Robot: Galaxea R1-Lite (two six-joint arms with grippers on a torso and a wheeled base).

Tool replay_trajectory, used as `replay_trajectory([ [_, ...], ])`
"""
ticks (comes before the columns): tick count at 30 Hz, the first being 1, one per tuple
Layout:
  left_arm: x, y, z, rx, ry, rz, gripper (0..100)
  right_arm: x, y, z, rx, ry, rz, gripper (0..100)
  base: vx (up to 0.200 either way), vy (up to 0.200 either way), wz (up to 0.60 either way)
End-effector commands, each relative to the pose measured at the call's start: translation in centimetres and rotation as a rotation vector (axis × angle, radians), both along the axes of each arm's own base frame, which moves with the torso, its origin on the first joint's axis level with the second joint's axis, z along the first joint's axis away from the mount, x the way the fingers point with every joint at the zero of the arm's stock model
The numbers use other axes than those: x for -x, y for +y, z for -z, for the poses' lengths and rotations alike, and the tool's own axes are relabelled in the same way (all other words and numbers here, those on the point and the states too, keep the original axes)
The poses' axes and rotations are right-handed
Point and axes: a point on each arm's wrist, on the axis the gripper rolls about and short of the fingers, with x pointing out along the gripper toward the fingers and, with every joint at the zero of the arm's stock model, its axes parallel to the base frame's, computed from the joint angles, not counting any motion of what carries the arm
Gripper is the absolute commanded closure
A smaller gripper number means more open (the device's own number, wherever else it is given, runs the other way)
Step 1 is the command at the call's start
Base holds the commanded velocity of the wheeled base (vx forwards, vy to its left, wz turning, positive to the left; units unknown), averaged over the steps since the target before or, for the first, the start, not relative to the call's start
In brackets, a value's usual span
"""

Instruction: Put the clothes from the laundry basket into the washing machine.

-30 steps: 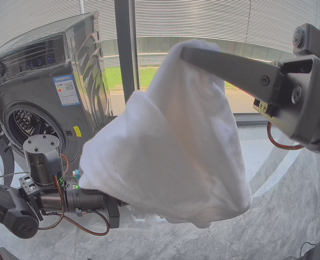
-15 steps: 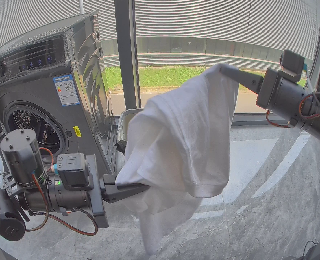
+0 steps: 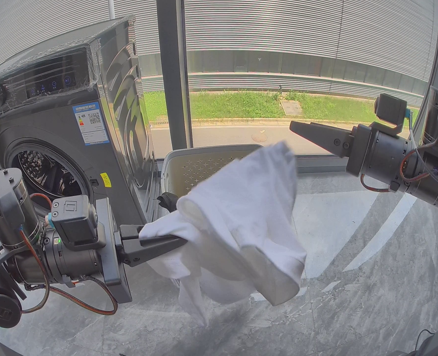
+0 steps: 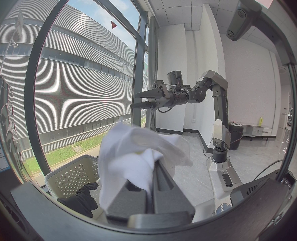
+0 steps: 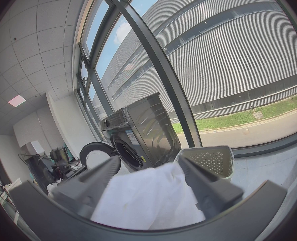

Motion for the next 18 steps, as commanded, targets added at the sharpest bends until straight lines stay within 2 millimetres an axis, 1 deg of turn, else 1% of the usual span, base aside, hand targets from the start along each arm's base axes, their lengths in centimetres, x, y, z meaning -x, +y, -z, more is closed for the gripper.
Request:
replay_trajectory([
  [1,0.2,0.3,-0.5,0.012,-0.019,-0.009,100,0.3,-0.5,0.9,0.023,0.020,0.010,0,0.000,0.000,0.00],
  [3,0.2,0.6,-0.6,0.015,-0.022,-0.018,100,0.7,-0.8,2.0,0.054,0.041,0.010,0,0.000,0.000,0.00],
  [5,0.2,0.7,-0.7,0.018,-0.027,-0.021,100,1.0,-1.0,2.3,0.059,0.044,0.010,0,0.000,0.000,0.00],
  [10,0.2,0.9,-0.8,0.024,-0.024,-0.034,100,2.1,-1.5,2.3,0.054,0.036,-0.006,0,0.000,0.000,0.00],
  [18,0.0,0.8,-1.1,0.030,-0.032,-0.032,100,2.4,-1.5,2.2,0.056,0.028,-0.055,0,0.000,0.000,0.00],
])
